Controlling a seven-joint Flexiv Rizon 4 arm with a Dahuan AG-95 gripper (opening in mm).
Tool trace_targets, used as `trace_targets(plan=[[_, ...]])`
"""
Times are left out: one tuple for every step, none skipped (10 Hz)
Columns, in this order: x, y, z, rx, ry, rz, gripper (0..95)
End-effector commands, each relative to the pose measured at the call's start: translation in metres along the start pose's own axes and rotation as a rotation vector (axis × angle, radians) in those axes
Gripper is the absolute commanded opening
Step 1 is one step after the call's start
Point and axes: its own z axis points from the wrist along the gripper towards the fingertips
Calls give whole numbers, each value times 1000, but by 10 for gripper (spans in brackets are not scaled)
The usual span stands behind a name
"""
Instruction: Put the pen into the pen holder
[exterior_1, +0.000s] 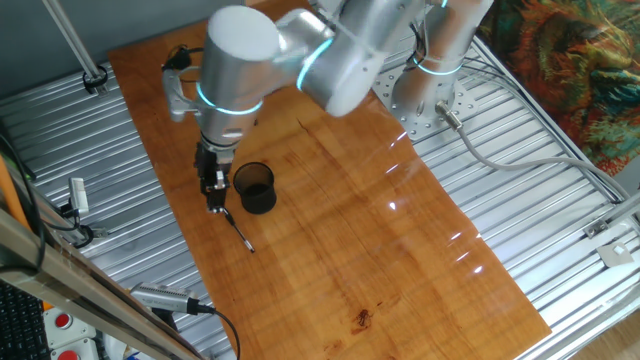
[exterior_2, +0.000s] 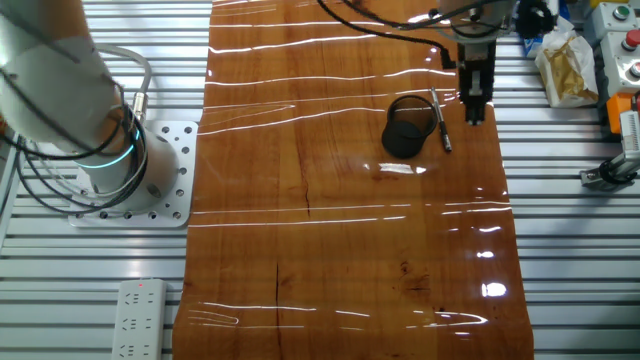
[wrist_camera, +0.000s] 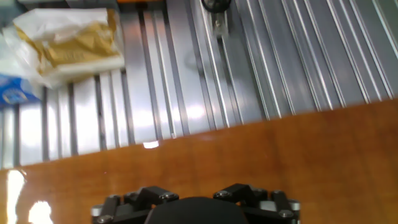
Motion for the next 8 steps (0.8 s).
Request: trace_targets(plan=[[-1, -6, 2, 5, -17, -15, 760], [-1, -6, 2, 4, -9, -25, 760], [-1, -6, 2, -12, -4, -47, 760], [-1, -6, 2, -27, 2, -75, 760], [-1, -6, 2, -34, 15, -95, 760], [-1, -6, 2, -37, 26, -99, 760], [-1, -6, 2, -39, 37, -120, 760], [-1, -6, 2, -46, 50, -151, 760]])
